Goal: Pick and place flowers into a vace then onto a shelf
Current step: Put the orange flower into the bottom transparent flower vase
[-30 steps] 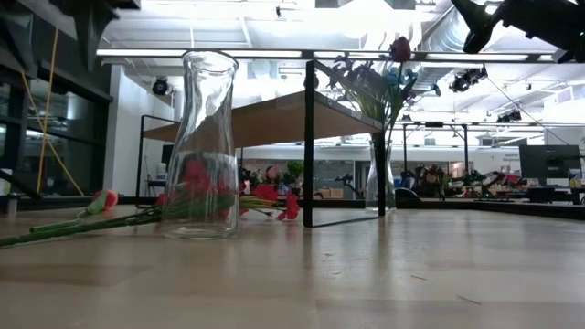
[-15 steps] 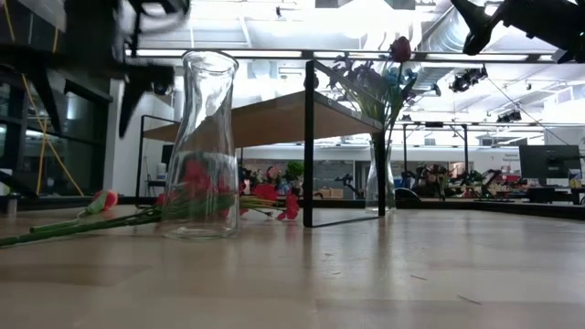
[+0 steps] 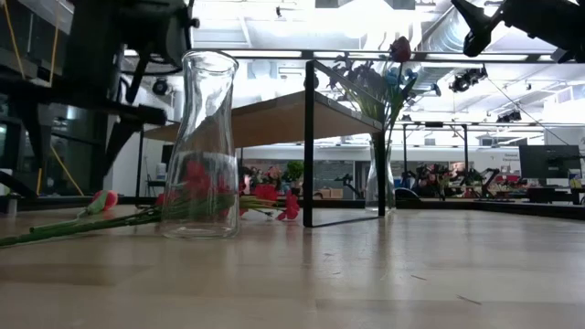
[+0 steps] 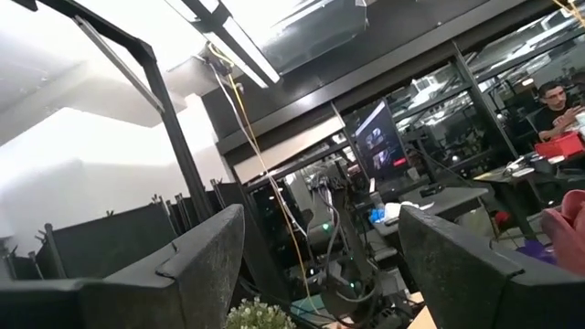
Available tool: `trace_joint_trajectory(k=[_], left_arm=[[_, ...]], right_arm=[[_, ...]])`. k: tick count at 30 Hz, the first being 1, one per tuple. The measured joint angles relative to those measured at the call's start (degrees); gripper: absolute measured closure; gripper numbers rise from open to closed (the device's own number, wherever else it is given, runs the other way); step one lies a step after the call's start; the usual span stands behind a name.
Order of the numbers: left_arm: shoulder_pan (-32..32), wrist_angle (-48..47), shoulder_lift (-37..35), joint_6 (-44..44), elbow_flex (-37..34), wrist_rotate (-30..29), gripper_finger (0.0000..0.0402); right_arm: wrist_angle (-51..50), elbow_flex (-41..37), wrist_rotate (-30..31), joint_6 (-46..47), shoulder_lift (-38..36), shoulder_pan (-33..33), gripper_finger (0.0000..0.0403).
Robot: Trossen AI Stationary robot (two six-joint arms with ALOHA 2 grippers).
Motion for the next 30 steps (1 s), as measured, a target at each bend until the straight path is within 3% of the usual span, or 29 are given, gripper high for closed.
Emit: trace_joint_trajectory(k=[8, 18, 30], left_arm=[[0.0, 9.5, -0.1, -0.5, -6.9, -0.8, 0.0064], [0.0, 11.0, -0.1, -4.3, -9.7, -0.8, 0.0064], [0.0, 21.0, -0.3, -4.5, -13.7, -2.3, 0.0064]], right_arm=[[-0.2, 3.8, -1.8, 0.0, 0.0, 0.0, 0.0123], [-2.7, 5.5, -4.1, 0.0, 0.0, 0.0, 0.0123], [-3.0, 5.5, -3.9, 1.0, 0.0, 0.0, 0.0123]])
